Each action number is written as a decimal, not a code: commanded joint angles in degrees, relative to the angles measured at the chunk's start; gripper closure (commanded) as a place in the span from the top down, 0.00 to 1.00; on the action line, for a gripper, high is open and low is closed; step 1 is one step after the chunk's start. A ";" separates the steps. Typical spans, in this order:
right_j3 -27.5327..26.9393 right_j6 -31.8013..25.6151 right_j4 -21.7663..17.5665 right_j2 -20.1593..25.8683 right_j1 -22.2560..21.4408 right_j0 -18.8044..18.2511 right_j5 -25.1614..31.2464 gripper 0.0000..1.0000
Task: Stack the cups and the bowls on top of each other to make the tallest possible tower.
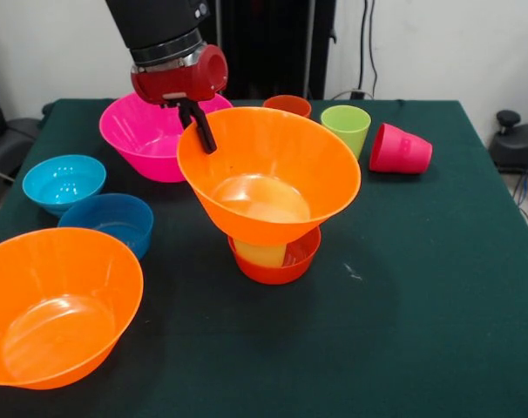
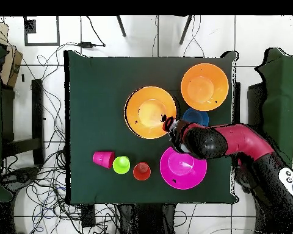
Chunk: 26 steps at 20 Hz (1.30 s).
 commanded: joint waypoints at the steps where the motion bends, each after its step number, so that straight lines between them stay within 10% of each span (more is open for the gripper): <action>1: 2.57 -13.71 -0.27 -1.10 0.79 1.25 6.12 0.00; 26: 3.85 -12.35 0.80 -0.81 1.60 1.00 5.91 0.00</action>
